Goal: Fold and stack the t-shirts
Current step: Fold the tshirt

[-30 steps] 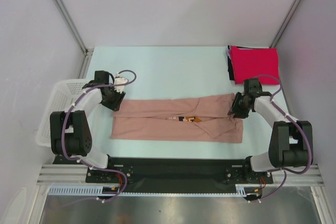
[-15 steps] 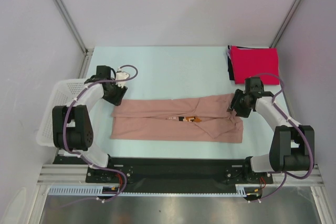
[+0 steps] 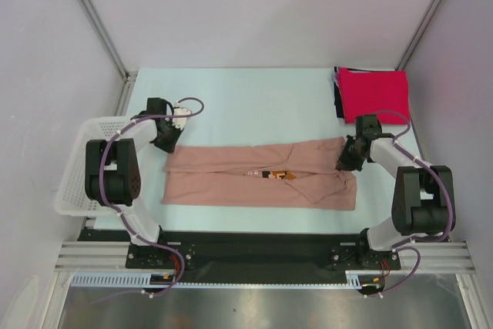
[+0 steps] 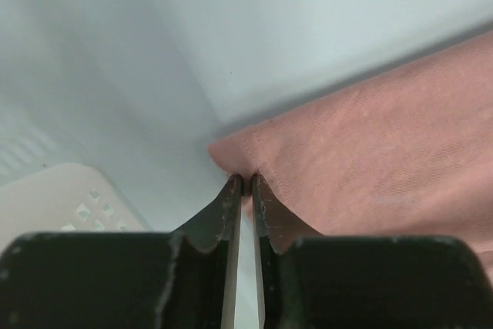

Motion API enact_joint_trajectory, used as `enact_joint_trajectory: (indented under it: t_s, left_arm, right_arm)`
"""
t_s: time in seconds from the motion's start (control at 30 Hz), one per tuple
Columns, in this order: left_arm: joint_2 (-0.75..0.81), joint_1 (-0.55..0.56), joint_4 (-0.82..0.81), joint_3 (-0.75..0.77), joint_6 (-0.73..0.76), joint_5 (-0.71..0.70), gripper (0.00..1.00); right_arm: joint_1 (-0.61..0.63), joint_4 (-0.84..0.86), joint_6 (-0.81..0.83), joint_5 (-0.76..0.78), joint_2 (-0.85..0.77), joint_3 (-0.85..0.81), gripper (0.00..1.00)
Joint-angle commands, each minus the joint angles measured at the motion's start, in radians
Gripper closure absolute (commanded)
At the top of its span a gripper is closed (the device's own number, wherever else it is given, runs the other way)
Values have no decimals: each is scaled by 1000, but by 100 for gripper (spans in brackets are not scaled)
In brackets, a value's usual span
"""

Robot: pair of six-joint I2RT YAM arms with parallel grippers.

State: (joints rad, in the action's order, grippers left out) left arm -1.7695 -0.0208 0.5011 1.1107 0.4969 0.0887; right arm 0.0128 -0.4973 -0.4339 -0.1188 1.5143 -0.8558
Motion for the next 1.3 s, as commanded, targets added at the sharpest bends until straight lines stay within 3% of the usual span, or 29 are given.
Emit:
enact_joint_trajectory:
  t_s: [0.0,0.07,0.1,0.33,0.53,0.8,0.9,0.97,1.0,1.07,1.13,1.2,1.27]
  left_arm:
    - [-5,-13,-30,-14,5,-43,85]
    - [7,-13,-33,-14,6,-46,81]
    - [24,-13,-33,-14,8,-41,77]
    - [90,-11,-19,15,8,41,58]
    - [78,-10,-1,67,22,114,44]
    - [-57,-2,-33,72,40,14,41]
    - [-68,1,-27,49,51,48,41]
    - [-64,10,-16,29,60,72,43]
    - [-61,13,-16,5,63,88,48]
    - [-53,13,-15,-21,71,97,58]
    - [-53,13,-13,-44,72,105,79]
    - [-48,13,7,-55,75,109,100]
    - [-25,13,40,-64,81,134,100]
  right_arm:
    - [-7,-26,9,44,-45,-5,84]
    - [-4,-78,14,65,-60,-32,55]
    - [-4,-96,14,79,-72,-41,52]
    - [-42,-250,-89,208,-317,14,41]
    - [-51,-276,-255,179,-503,144,36]
    - [-53,-139,-447,148,-543,346,35]
    - [-54,-87,-454,148,-517,394,37]
    - [-57,-55,-451,148,-487,414,45]
    - [-57,-43,-445,146,-477,419,49]
    - [-63,-15,-427,162,-464,425,67]
    - [-74,20,-404,189,-441,420,81]
    - [-92,51,-372,191,-404,406,89]
    - [-111,118,-344,183,-366,379,98]
